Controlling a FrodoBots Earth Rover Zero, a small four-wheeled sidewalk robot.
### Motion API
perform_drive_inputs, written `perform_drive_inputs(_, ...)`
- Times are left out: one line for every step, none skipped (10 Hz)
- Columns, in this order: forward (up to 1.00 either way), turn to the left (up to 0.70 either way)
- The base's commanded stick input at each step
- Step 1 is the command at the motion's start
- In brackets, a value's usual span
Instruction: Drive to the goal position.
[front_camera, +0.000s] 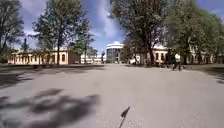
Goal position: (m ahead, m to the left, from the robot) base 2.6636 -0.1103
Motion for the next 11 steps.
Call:
perform_drive_inputs(0.7, 0.06)
perform_drive_inputs(0.7, 0.06)
perform_drive_inputs(0.7, 0.06)
perform_drive_inputs(0.7, 0.06)
perform_drive_inputs(0.7, 0.06)
perform_drive_inputs(0.7, 0.06)
perform_drive_inputs(0.7, 0.06)
perform_drive_inputs(0.7, 0.06)
perform_drive_inputs(0.7, 0.06)
perform_drive_inputs(0.7, 0.06)
perform_drive_inputs(0.7, 0.06)
